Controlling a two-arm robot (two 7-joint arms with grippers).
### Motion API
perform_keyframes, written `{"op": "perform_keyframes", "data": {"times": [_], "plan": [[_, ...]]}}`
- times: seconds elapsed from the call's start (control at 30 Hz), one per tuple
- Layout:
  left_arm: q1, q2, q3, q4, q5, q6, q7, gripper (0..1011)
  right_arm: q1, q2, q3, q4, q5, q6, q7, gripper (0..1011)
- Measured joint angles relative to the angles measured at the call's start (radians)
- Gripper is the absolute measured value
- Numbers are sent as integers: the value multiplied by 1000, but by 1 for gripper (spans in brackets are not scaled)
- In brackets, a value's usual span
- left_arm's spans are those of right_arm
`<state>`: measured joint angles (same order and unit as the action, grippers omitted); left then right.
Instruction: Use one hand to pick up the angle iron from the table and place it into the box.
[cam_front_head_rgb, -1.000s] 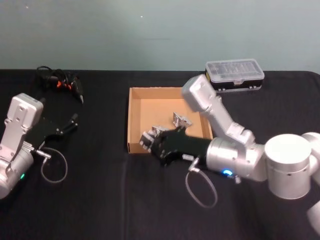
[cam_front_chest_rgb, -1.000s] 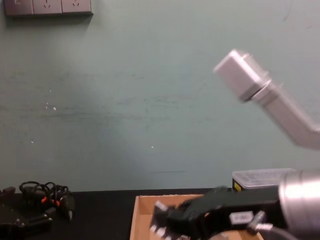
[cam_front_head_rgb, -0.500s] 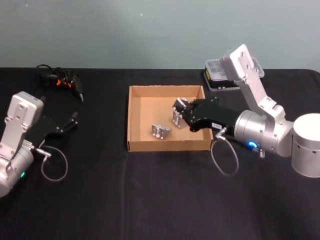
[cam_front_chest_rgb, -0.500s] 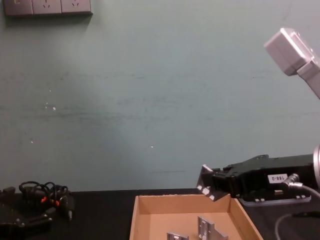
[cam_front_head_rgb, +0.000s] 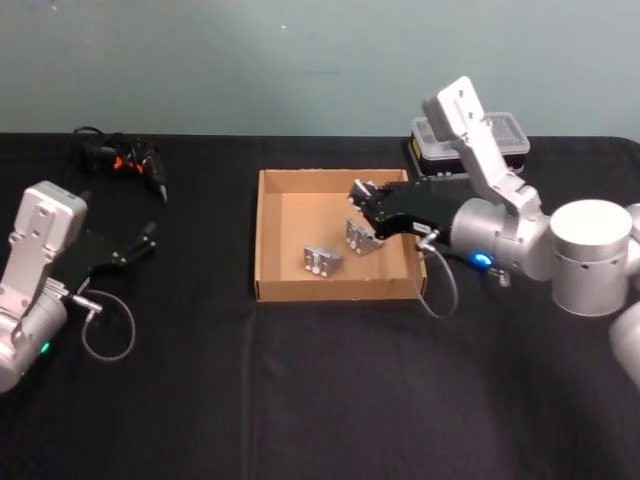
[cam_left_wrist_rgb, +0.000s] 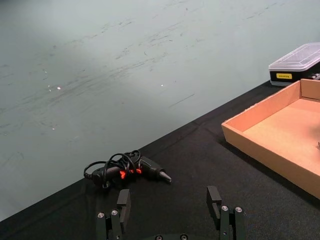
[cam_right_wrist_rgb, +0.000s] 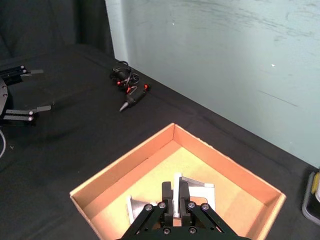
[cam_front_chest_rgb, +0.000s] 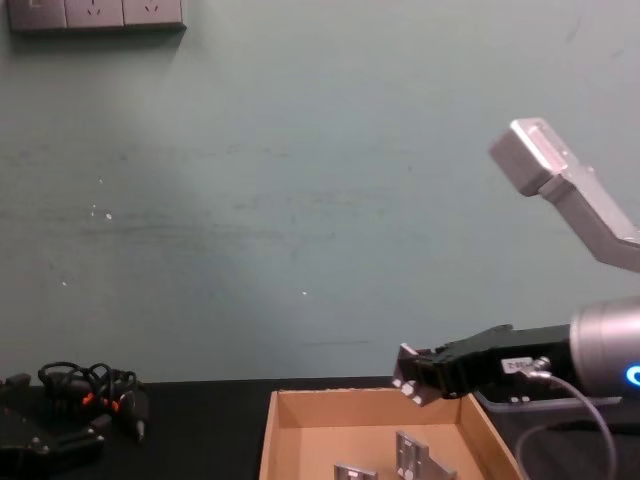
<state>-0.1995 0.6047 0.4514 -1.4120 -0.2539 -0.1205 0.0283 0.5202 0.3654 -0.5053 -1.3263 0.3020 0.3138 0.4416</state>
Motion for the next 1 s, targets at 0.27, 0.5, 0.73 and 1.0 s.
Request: {"op": "perform_keyframes", "data": {"times": [0.27,0.5,0.73,1.0], "plan": [[0,0,0,0,0,0,0,1000,80,-54,-40,121,-25,-18,46,80],[0,0,0,0,0,0,0,1000,140,-94,-77,215,-50,-29,84,81],[0,0,0,0,0,0,0,1000,190,-139,-107,307,-79,-46,103,81],[0,0,0,0,0,0,0,1000,227,-177,-119,390,-102,-57,113,81]]}}
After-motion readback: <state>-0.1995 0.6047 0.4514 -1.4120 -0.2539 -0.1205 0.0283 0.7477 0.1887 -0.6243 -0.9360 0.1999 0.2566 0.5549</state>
